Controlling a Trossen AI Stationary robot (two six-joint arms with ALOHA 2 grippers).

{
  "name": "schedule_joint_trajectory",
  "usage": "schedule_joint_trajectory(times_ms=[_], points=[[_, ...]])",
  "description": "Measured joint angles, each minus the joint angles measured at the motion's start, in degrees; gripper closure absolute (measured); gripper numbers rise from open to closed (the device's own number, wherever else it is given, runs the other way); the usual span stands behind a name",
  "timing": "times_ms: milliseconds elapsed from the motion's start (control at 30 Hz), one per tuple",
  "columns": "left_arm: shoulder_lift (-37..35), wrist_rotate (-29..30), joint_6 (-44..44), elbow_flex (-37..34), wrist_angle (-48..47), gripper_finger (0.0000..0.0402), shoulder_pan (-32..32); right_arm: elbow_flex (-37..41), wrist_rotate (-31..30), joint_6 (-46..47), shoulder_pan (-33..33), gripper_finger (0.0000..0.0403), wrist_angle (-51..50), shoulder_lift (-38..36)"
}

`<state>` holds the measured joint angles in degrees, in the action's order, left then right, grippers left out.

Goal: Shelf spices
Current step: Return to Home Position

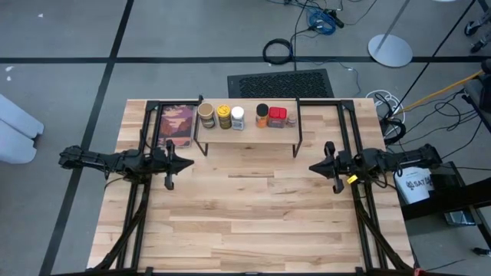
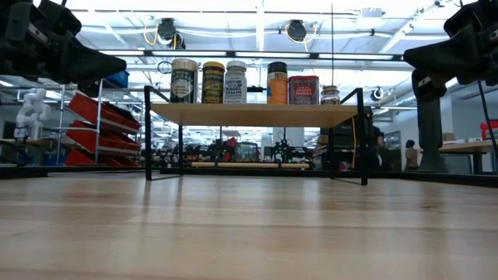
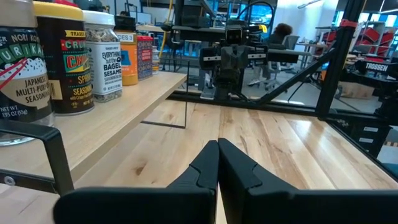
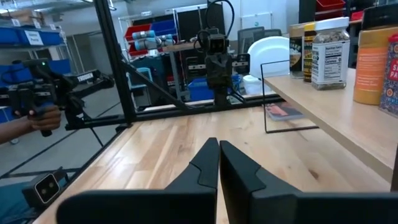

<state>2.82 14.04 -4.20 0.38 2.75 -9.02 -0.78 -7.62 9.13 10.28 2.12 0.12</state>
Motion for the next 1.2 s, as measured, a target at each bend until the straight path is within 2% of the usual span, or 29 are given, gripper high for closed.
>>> schedule_joint_trajectory(times_ms=[633,900,1200], points=[[0.0,-0.79,-1.47,0.0,-0.15,0.0393,0.0,0.0,4.88,-5.77,-0.04,0.0403,-0.93,0.04],[0.08,-5.85,-0.74,0.0,-0.91,0.0393,0.0,0.0,4.76,-4.2,-0.04,0.0403,-0.93,0.04],[0.1,-6.69,3.12,0.0,-1.04,0.0393,0.0,0.0,4.76,-4.07,-0.04,0.0403,-0.9,0.04]])
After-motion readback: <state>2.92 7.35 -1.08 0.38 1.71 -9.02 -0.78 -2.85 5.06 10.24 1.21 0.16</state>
